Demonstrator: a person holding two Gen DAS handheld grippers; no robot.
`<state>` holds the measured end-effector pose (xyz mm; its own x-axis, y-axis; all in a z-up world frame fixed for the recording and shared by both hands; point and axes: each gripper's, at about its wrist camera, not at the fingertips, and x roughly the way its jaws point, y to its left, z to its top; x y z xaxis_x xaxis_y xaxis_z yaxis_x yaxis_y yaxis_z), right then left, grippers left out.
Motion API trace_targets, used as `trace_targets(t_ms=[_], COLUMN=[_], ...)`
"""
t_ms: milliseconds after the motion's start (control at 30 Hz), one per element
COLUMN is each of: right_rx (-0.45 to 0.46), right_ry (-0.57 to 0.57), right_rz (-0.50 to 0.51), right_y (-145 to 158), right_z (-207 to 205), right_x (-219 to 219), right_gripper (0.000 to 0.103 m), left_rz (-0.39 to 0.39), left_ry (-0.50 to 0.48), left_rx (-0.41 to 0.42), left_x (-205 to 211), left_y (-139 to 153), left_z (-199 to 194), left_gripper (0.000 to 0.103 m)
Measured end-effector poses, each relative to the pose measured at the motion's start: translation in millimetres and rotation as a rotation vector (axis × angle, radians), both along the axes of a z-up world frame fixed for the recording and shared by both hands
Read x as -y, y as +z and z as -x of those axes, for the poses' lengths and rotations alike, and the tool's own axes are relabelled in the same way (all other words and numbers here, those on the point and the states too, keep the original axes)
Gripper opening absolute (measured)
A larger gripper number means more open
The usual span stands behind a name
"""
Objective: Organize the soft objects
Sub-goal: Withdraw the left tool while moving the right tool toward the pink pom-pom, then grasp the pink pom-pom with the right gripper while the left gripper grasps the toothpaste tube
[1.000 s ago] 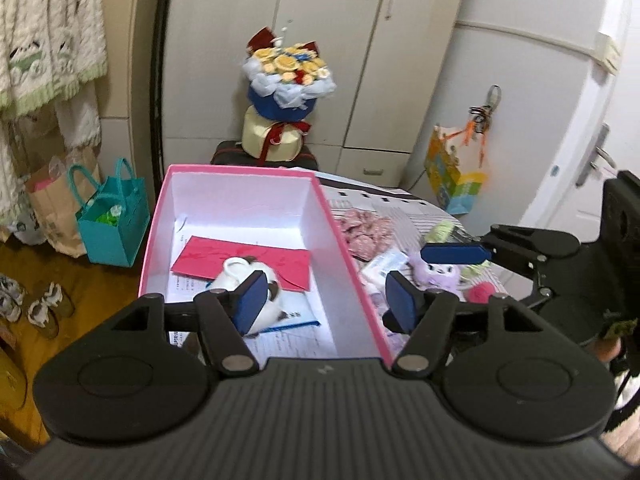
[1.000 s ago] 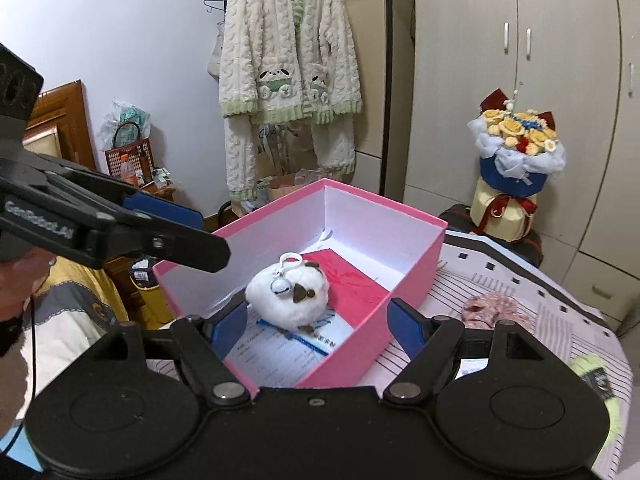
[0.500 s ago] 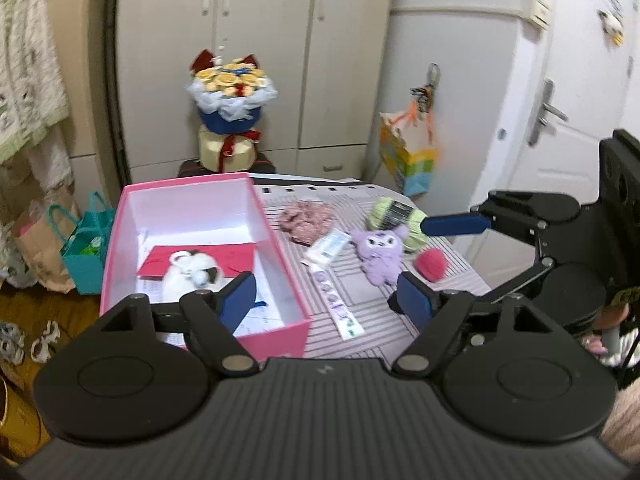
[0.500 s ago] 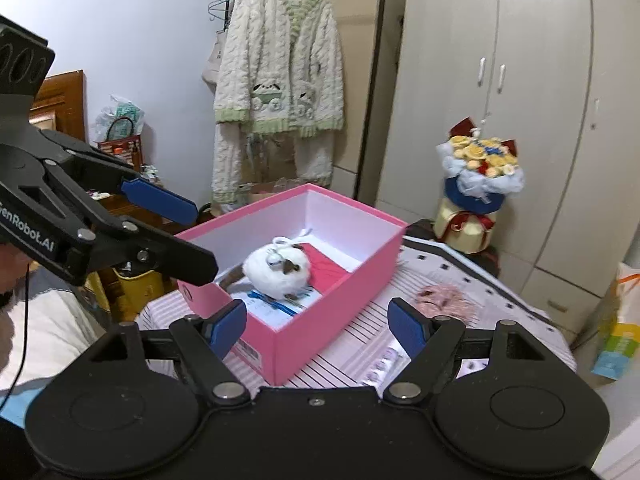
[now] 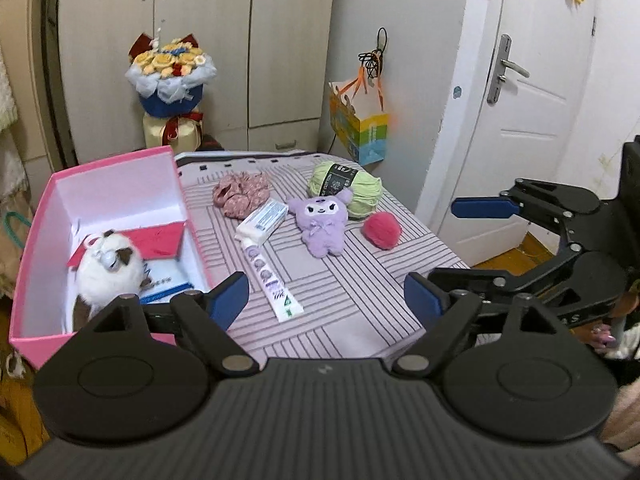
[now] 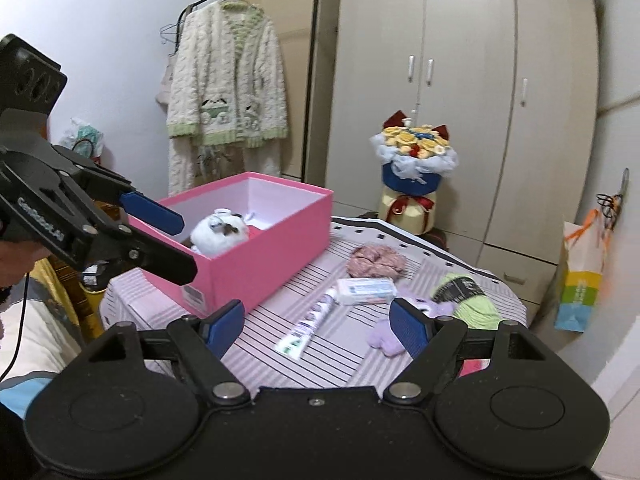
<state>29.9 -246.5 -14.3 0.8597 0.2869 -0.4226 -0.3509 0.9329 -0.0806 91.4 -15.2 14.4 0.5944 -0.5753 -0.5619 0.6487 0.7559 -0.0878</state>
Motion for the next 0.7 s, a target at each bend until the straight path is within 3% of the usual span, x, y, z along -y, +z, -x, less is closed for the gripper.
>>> trace_targets(t_ms=[333, 433, 700], right_rx=[0.044, 0.053, -0.04], right_ry=[-0.133, -0.165, -0.216], right_rz=[-0.041, -0.06, 0.012], right_y=[-50, -62, -97], right_z=[-21, -31, -68], right_x=[40, 53, 68], right_gripper=[0.086, 0.086, 0.086], left_rz=[-0.061, -0.054, -0.073], left_ry=[0.079, 0.087, 0.136], left_rx=[0.092, 0.079, 0.126], left_x=[48, 60, 86], left_y=[-45, -59, -93], left_z=[-14, -25, -46], left_gripper=[0.079, 0.077, 0.075])
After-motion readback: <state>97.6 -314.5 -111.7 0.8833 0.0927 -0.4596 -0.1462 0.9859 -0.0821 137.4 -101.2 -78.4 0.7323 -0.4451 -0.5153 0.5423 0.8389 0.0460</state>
